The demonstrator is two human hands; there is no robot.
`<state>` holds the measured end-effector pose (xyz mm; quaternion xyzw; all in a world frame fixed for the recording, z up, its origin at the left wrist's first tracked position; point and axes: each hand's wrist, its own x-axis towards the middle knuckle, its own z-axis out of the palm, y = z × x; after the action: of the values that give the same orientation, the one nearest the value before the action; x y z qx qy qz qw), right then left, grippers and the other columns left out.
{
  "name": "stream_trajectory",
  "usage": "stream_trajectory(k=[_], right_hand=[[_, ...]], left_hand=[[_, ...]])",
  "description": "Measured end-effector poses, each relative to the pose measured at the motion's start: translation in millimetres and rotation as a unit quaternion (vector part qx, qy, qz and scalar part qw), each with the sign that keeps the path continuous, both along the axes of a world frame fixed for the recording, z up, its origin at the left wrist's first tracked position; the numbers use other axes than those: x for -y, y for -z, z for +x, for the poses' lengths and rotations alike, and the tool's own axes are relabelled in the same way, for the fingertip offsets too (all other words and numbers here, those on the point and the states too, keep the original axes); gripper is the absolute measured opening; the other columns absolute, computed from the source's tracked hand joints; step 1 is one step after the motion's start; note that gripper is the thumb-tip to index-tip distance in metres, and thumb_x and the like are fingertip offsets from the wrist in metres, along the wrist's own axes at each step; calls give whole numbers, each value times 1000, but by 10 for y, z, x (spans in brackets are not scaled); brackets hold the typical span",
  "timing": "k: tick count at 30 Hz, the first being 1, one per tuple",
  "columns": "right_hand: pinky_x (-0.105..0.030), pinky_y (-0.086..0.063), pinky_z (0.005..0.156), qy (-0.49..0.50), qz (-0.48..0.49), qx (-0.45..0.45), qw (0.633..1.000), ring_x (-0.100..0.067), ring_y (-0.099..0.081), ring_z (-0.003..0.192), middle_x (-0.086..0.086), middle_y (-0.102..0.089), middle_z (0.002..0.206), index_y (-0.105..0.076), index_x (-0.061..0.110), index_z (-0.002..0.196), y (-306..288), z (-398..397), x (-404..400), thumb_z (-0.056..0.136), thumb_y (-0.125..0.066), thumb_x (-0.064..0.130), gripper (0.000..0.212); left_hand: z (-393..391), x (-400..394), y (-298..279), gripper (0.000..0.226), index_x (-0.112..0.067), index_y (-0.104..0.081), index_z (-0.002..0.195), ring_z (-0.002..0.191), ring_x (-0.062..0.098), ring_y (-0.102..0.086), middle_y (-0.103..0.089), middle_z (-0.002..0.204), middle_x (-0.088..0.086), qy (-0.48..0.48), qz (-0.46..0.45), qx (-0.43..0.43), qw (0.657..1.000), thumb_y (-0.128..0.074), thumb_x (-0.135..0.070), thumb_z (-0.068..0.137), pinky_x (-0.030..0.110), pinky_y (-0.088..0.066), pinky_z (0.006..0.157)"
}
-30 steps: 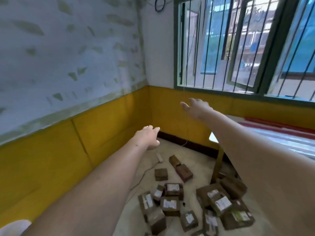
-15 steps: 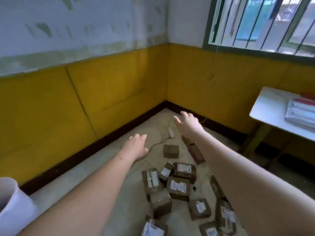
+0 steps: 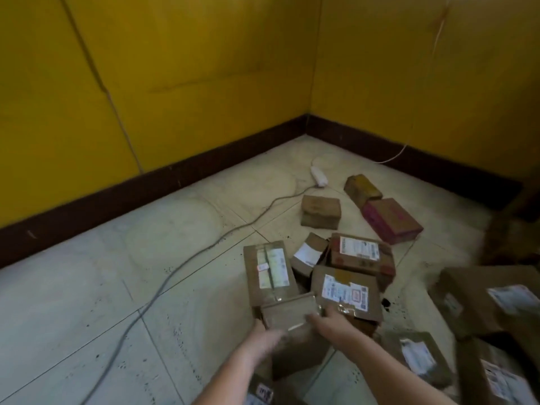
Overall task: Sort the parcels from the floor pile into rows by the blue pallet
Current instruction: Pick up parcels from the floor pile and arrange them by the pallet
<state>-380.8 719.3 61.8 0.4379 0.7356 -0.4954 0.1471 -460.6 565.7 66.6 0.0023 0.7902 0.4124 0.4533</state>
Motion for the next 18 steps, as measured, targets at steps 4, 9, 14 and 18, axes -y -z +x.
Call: stream_trajectory(k=[4, 9, 14, 18], right_hand=[[-39, -54, 87, 129, -32, -33, 991, -23, -61, 99, -8, -55, 123, -35, 17, 146, -616, 26, 102, 90, -55, 57, 71], [-45, -48, 99, 283, -45, -100, 953, -28, -59, 102, -5, -59, 104, -49, 17, 109, -3006, 26, -33, 78, -56, 74, 66], [-45, -53, 91, 360, -32, -196, 912, -30, -62, 94, -8, -62, 100, -57, 16, 101, -6045, 246, -70, 64, -64, 68, 64], [-50, -48, 97, 378, 10, -288, 880, -31, -57, 104, -8, -57, 107, -46, 21, 106, -8139, 904, 158, 61, -53, 70, 67]], left_hand=[[37, -47, -711, 58, -21, -33, 145, 97, 25, -57, -56, 125, 8, -71, 43, 81, 993, -56, -39, 95, 40, -51, 87], [-136, -136, -3028, 42, -28, -49, 110, 96, 25, -65, -64, 109, 3, -136, 121, 80, 980, -51, -65, 89, 48, -53, 90], [25, -197, -6023, 29, -15, -53, 119, 76, 22, -59, -63, 95, 5, -87, 186, -16, 978, -51, -34, 97, 29, -46, 64], [534, -58, -8186, 45, -23, -59, 116, 98, 26, -62, -67, 110, 6, -39, 254, 9, 966, -41, -58, 95, 38, -53, 74]])
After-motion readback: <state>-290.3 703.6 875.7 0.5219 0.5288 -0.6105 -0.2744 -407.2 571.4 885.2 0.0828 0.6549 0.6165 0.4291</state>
